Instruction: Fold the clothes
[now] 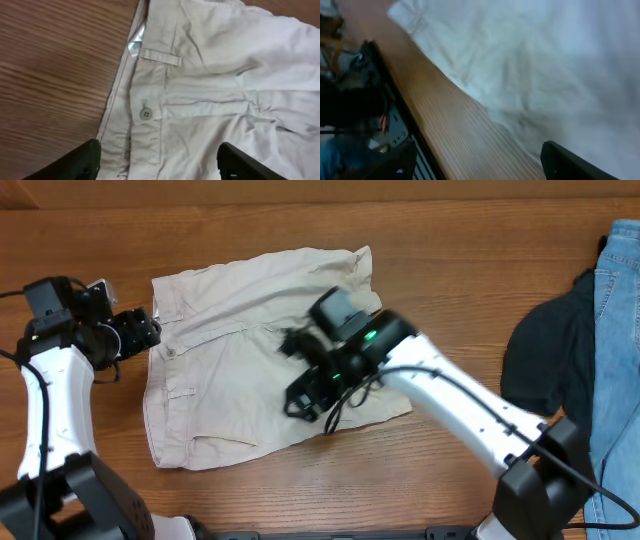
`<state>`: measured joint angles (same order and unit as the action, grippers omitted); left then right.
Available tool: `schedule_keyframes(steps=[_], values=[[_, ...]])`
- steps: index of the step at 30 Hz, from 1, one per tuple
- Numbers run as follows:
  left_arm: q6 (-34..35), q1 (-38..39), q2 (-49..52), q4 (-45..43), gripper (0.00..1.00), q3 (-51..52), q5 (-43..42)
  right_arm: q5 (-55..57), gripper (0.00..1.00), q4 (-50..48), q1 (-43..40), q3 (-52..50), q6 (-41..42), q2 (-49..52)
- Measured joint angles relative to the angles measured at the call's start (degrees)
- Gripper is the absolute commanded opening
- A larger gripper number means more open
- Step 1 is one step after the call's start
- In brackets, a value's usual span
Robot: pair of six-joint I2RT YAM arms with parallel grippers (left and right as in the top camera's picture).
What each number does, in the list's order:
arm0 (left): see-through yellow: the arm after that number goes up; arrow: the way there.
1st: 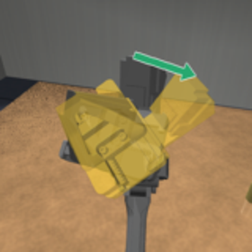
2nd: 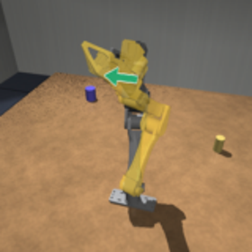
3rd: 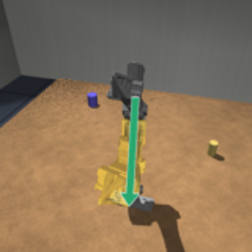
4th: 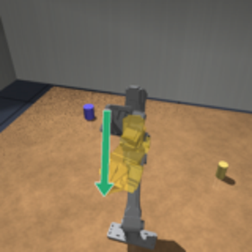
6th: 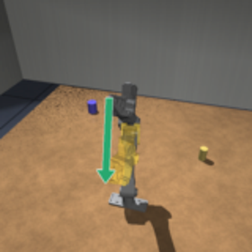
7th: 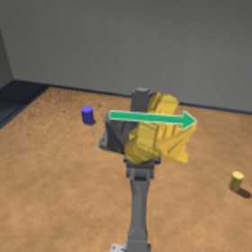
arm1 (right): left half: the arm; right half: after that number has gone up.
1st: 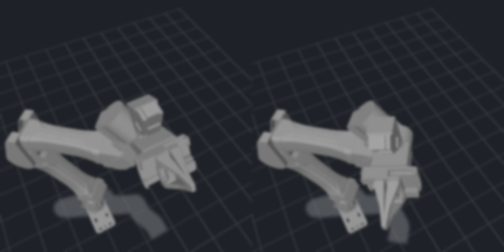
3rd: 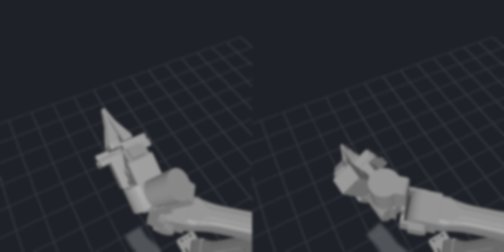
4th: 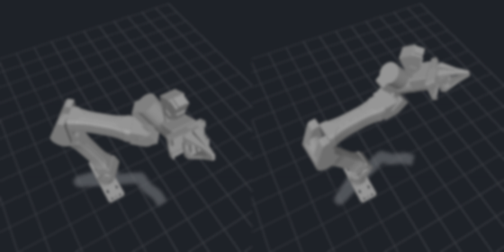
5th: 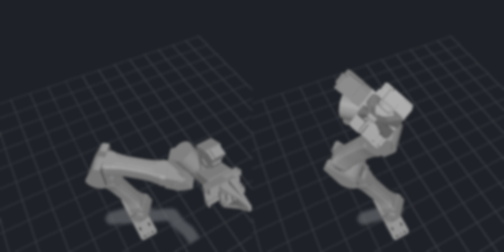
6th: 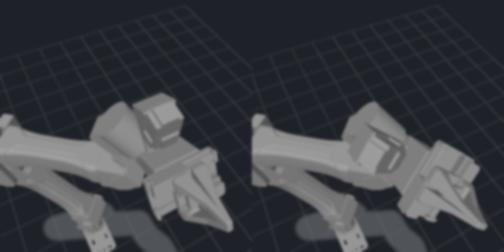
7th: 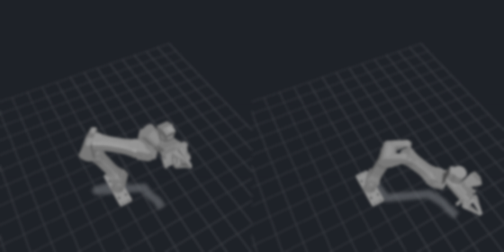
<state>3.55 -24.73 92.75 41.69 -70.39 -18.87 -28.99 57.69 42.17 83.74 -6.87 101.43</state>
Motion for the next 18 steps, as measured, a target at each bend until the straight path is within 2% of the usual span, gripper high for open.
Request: schedule_keyframes(steps=[4, 7, 10, 12, 18], values=[[-0.42, -4.42, 3.39, -2.12, 0.82, -0.02, -3.54, 1.92, 0.85, -6.91, 8.76, -0.02, 1.49, 0.76], [-0.09, -10.19, 3.91, -2.62, 0.82, -0.17, -9.18, 3.5, 0.85, -13.75, 14.58, -0.02, 2.67, 2.69], [0.66, -14.67, 3.91, -2.56, 0.83, -0.63, -13.94, 4.04, 0.85, -19.08, 17.11, -0.02, 4.5, 5.97], [0.79, -16.59, 3.91, -2.12, 0.84, -0.85, -15.69, 4.44, 0.81, -21.84, 17.92, -0.02, 5.86, 8.92], [0.94, -16.98, 3.91, 0.13, 0.85, -0.92, -16.96, 6.86, 0.79, -24.63, 18.29, -0.09, 11.34, 17.62]])
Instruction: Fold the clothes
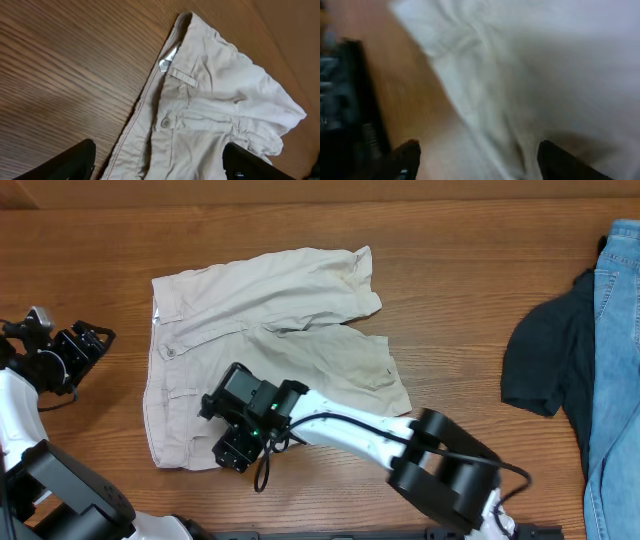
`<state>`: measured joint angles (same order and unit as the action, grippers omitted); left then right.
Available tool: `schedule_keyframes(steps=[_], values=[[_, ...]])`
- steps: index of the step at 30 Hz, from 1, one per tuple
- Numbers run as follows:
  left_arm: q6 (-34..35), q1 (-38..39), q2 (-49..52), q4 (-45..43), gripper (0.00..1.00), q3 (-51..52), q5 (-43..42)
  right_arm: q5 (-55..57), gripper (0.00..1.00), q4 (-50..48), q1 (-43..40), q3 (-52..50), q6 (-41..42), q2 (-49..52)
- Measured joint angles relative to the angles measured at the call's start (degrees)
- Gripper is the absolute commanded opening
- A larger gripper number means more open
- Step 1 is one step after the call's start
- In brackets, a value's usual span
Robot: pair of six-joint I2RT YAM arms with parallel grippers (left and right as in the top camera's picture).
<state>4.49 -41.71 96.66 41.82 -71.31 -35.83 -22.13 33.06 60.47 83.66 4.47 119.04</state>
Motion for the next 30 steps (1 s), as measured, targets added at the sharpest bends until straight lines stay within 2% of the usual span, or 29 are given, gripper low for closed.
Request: schedule_keyframes(steps=[1, 4, 8, 9, 12, 17, 20, 21, 23, 26, 30], values=[[0.0, 0.11, 0.0, 0.17, 0.85, 0.0, 0.0, 0.98, 0.79, 0.22, 0.0, 0.0, 0.57, 0.63], [0.0, 0.11, 0.0, 0.42, 0.86, 0.0, 0.0, 6.51, 0.63, 3.06, -0.31, 0.0, 2.91, 1.25], [0.0, 0.11, 0.0, 0.83, 0.86, 0.0, -0.02, 8.63, 0.21, 10.54, -3.76, 0.39, 4.7, 1.22], [0.0, 0.11, 0.0, 1.03, 0.86, 0.0, 0.0, 8.87, 0.16, 12.11, -5.2, 0.46, 5.31, 1.2], [0.0, 0.11, 0.0, 2.25, 0.86, -0.02, -0.04, 9.09, 0.11, 15.63, -9.88, 0.46, 7.89, 1.2], [0.0, 0.11, 0.0, 4.76, 0.89, -0.04, -0.17, 9.73, 0.12, 19.54, -18.14, 0.48, 9.51, 1.11], [-0.5, 0.13, 0.0, 6.69, 0.91, -0.09, -0.22, 14.38, 0.14, 23.12, -23.78, 0.72, 9.92, 0.72], [-0.74, 0.28, 0.0, 7.02, 0.91, -0.11, -0.17, 15.69, 0.17, 24.2, -25.33, 0.72, 9.92, 0.61], [-1.42, 0.9, 0.0, 7.72, 0.92, -0.11, -0.17, 17.59, 0.33, 26.32, -29.94, 0.76, 10.08, 0.46], [-1.99, 2.51, 0.0, 7.8, 0.93, -0.11, -0.2, 16.13, 0.5, 29.2, -37.35, 0.76, 10.19, 0.39], [-3.06, 4.33, 0.0, 7.82, 0.94, -0.11, 0.09, 9.7, 0.62, 31.43, -42.71, 0.57, 9.51, -1.2]])
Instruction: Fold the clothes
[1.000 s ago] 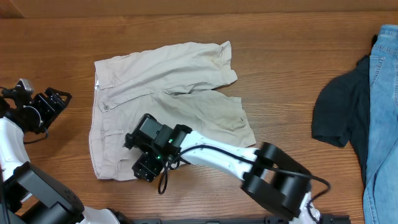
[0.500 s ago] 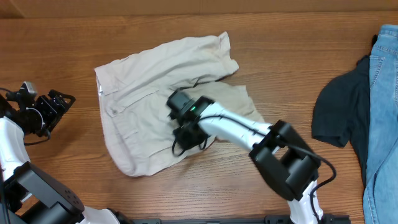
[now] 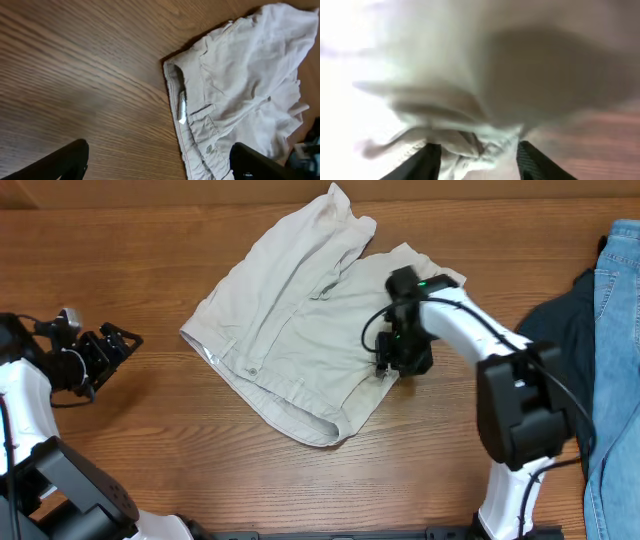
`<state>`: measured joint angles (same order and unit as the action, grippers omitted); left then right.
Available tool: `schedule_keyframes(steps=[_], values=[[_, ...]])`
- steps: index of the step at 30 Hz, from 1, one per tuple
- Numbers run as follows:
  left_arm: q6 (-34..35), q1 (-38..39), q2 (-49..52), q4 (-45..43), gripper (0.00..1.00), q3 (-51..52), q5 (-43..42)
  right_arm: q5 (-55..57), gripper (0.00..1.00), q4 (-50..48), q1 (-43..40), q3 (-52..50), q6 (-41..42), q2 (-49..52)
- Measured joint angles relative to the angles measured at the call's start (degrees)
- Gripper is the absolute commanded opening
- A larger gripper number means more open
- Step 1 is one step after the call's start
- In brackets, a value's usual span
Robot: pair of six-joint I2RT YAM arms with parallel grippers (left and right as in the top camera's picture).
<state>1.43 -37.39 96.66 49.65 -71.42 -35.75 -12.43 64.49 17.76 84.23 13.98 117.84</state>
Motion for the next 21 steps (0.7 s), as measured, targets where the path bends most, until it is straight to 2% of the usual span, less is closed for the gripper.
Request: schedule_keyframes(steps=[8, 13, 17, 21], values=[[-1.9, 3.28, 0.0, -0.66, 0.95, 0.0, 2.23, -4.35, 0.65, 7.04, 4.61, -0.07, 0.83, -16.63], [-2.99, 3.45, 0.0, -2.54, 0.95, 0.0, 2.93, -3.63, 0.65, 8.31, 12.9, -2.54, 3.61, -17.59], [-3.15, 3.45, 0.0, -3.43, 0.95, 0.0, 3.08, -0.48, 0.69, 6.38, 21.86, -8.11, 7.56, -17.18], [-3.15, 3.45, 0.0, -4.42, 0.95, 0.0, 3.21, 3.17, 0.67, 2.25, 28.61, -12.17, 13.03, -16.96]])
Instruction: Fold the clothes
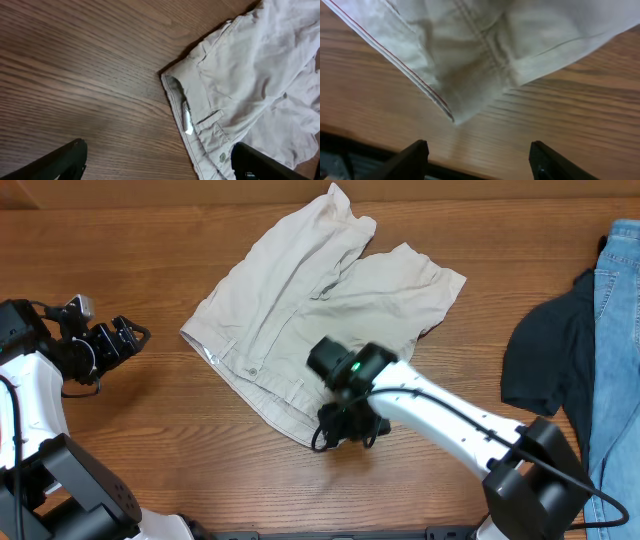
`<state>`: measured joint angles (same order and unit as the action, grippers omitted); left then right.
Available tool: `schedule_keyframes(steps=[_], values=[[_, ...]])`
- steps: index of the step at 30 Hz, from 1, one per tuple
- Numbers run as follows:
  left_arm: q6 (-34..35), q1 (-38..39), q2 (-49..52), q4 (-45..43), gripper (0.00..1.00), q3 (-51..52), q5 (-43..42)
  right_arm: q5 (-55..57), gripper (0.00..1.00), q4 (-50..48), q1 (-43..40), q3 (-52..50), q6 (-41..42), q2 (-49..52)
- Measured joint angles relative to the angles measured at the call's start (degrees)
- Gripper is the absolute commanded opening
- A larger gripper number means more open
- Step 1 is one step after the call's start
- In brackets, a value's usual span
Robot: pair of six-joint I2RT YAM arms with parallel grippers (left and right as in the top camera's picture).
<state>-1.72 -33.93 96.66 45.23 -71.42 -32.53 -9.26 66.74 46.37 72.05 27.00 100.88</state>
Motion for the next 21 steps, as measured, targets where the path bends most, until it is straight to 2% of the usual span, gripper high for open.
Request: schedule_keyframes(steps=[4, 9, 12, 14, 19, 21], values=[[0.0, 0.0, 0.0, -0.26, 0.95, 0.0, 0.0, 2.97, 0.66, -6.14, 1.33, -3.19, 6.08, 0.02], [0.0, 0.0, 0.0, -0.24, 0.95, 0.0, 0.0, 7.21, 0.49, -6.34, 0.68, -4.9, 11.45, 0.02], [0.02, 0.0, 0.0, -0.2, 0.95, 0.0, 0.0, 8.5, 0.48, -6.32, 0.2, -4.9, 12.52, 0.02], [0.0, 0.0, 0.0, -0.17, 0.95, 0.0, 0.0, 9.11, 0.43, -6.34, 0.15, -4.9, 12.87, 0.02], [0.0, 0.0, 0.0, 0.02, 0.95, 0.0, 0.0, 8.79, 0.43, -5.49, 0.17, -4.9, 13.31, 0.02], [0.0, 0.0, 0.0, 0.02, 0.95, 0.0, 0.0, 7.19, 0.36, -4.76, 0.17, -4.9, 13.33, 0.02]])
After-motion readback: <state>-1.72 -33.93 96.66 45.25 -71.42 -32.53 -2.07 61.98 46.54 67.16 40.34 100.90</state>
